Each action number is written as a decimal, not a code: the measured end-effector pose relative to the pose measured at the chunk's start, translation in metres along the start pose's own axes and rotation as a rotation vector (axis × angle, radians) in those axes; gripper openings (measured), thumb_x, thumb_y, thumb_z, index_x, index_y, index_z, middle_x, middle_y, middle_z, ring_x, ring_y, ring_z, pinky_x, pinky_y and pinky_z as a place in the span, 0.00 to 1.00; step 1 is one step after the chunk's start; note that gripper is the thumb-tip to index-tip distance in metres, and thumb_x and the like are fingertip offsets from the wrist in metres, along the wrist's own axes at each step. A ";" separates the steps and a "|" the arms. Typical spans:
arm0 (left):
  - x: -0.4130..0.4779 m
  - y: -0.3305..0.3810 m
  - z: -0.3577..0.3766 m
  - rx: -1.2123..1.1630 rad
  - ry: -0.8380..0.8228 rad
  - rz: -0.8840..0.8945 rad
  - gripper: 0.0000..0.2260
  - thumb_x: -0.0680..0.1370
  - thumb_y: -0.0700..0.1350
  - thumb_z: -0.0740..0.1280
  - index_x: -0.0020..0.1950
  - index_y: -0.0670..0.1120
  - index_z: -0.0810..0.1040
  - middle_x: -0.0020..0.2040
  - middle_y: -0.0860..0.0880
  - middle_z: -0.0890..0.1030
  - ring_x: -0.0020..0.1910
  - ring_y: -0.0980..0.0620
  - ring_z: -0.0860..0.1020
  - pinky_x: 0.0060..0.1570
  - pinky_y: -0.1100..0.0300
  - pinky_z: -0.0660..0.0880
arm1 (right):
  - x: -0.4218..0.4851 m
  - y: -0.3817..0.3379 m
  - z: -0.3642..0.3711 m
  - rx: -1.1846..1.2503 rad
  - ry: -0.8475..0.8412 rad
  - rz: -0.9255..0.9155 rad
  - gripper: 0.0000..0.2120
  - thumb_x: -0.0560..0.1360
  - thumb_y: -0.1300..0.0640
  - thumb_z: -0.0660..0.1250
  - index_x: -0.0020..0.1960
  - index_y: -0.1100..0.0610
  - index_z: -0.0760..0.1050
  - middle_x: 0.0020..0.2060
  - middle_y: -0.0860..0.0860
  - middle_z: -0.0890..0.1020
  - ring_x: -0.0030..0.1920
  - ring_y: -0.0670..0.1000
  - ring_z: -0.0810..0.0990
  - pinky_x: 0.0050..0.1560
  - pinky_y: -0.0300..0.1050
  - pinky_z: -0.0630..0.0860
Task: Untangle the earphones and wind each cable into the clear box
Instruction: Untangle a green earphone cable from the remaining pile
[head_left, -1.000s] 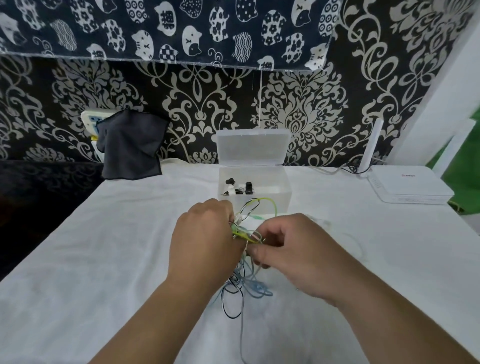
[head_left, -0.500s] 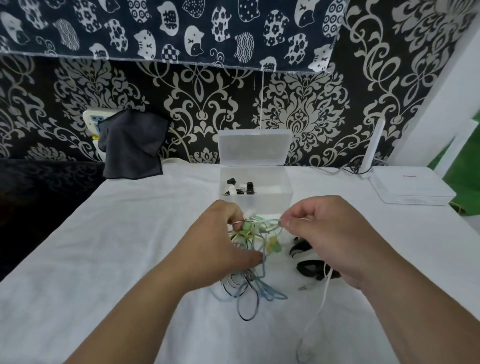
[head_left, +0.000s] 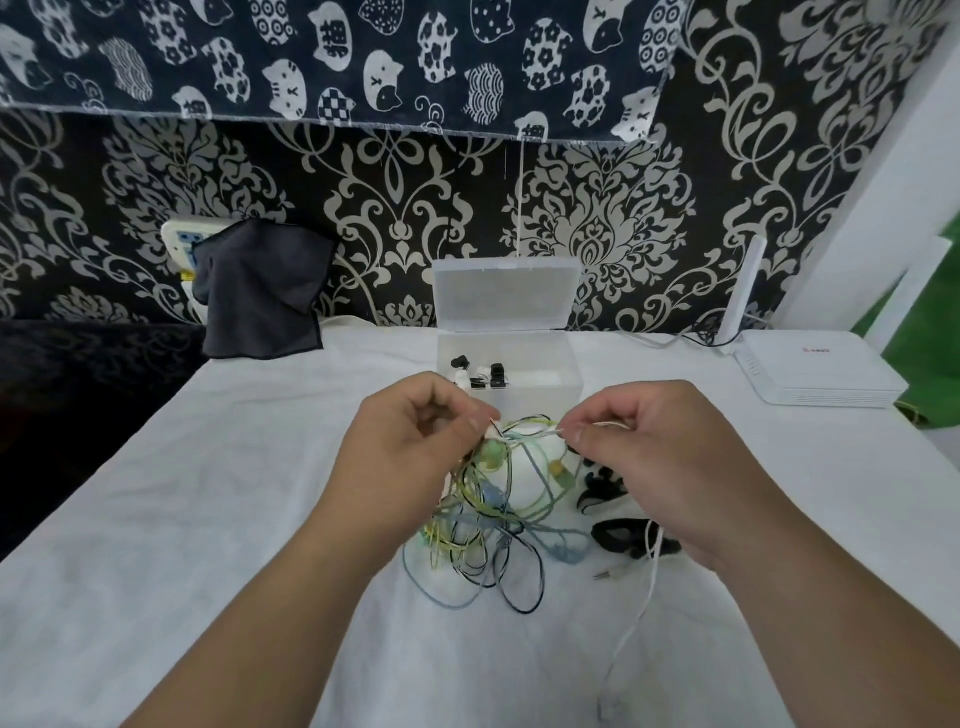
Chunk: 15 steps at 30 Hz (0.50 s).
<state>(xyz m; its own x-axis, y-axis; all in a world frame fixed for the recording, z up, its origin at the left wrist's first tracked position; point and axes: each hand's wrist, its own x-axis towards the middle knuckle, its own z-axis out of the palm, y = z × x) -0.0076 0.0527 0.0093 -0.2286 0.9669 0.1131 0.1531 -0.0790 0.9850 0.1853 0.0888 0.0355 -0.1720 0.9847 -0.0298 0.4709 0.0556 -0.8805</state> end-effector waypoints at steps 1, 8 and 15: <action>0.001 0.001 0.000 -0.062 0.026 -0.040 0.09 0.76 0.34 0.69 0.38 0.44 0.80 0.44 0.42 0.86 0.41 0.49 0.82 0.45 0.58 0.78 | 0.001 0.000 -0.001 0.007 0.012 0.002 0.06 0.74 0.55 0.74 0.39 0.48 0.85 0.35 0.38 0.84 0.39 0.34 0.79 0.38 0.31 0.70; 0.007 -0.003 -0.003 -0.151 0.226 -0.327 0.09 0.78 0.37 0.67 0.38 0.44 0.76 0.33 0.50 0.80 0.33 0.52 0.72 0.37 0.59 0.67 | 0.002 0.002 -0.002 0.135 -0.006 0.024 0.05 0.74 0.60 0.73 0.41 0.52 0.84 0.26 0.39 0.80 0.28 0.35 0.77 0.34 0.31 0.67; 0.001 0.001 -0.001 0.052 0.035 -0.157 0.02 0.76 0.46 0.72 0.44 0.51 0.84 0.31 0.50 0.73 0.31 0.54 0.70 0.30 0.69 0.68 | 0.004 0.004 -0.001 0.271 0.021 0.026 0.07 0.77 0.58 0.70 0.42 0.55 0.82 0.21 0.40 0.71 0.23 0.40 0.67 0.35 0.40 0.65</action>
<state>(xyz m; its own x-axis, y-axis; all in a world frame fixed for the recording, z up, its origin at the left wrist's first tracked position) -0.0084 0.0534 0.0101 -0.2868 0.9573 -0.0364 0.1620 0.0859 0.9830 0.1875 0.0927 0.0327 -0.1441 0.9885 -0.0464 0.2254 -0.0129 -0.9742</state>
